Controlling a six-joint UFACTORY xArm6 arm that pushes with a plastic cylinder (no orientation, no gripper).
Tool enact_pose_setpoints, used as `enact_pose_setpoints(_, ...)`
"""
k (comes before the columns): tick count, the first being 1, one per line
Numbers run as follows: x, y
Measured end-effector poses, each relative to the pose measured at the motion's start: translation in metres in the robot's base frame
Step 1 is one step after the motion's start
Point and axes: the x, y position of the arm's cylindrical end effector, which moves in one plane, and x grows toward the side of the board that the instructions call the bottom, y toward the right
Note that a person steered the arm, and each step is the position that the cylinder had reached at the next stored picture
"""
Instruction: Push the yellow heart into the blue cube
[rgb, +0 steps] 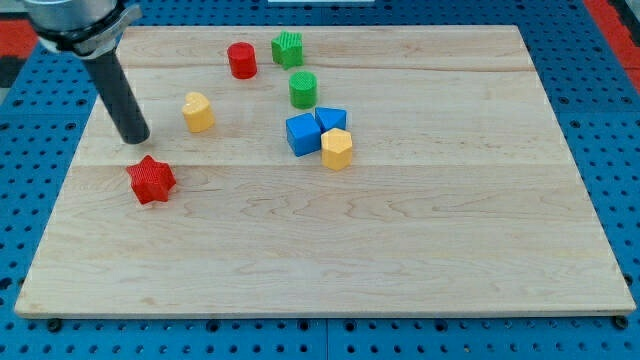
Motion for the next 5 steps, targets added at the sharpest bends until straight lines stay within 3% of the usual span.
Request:
enact_pose_setpoints(1, -0.016, 0.034)
enact_pose_setpoints(4, -0.062, 0.063)
enact_pose_setpoints(5, -0.033, 0.074)
